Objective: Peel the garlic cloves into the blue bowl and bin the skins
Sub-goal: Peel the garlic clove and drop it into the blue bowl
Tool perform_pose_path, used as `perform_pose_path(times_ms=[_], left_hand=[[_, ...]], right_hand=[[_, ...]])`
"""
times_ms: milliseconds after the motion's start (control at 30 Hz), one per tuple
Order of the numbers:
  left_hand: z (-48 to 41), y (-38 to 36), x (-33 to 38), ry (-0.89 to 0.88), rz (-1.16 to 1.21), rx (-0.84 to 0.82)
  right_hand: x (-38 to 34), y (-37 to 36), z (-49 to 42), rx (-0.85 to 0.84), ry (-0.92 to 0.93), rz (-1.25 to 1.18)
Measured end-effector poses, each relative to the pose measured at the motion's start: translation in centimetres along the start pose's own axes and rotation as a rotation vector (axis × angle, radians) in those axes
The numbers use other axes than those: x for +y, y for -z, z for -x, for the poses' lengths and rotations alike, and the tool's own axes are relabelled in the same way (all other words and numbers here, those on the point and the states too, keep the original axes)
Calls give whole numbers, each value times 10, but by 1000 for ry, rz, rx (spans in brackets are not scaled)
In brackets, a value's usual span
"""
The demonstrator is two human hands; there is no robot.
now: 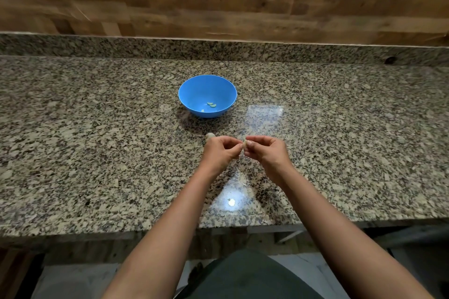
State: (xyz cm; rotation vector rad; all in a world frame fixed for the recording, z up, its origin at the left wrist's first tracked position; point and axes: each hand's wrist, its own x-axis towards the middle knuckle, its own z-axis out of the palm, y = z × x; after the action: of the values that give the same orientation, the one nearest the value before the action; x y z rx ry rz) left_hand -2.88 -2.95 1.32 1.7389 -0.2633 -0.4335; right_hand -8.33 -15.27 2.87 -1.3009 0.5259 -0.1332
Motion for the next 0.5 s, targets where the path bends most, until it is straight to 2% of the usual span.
perform_pose_path(times_ms=[100,200,500], left_hand=[[2,0,2,-101,-145,23],[4,-1,3,-144,-185,27],[4,-5,4,-85,-75,27]], right_hand=[[-2,1,-1,-29,-17,-10],[-4,2,-2,-18,-25,-17],[-4,2,2,-21,-86,-161]])
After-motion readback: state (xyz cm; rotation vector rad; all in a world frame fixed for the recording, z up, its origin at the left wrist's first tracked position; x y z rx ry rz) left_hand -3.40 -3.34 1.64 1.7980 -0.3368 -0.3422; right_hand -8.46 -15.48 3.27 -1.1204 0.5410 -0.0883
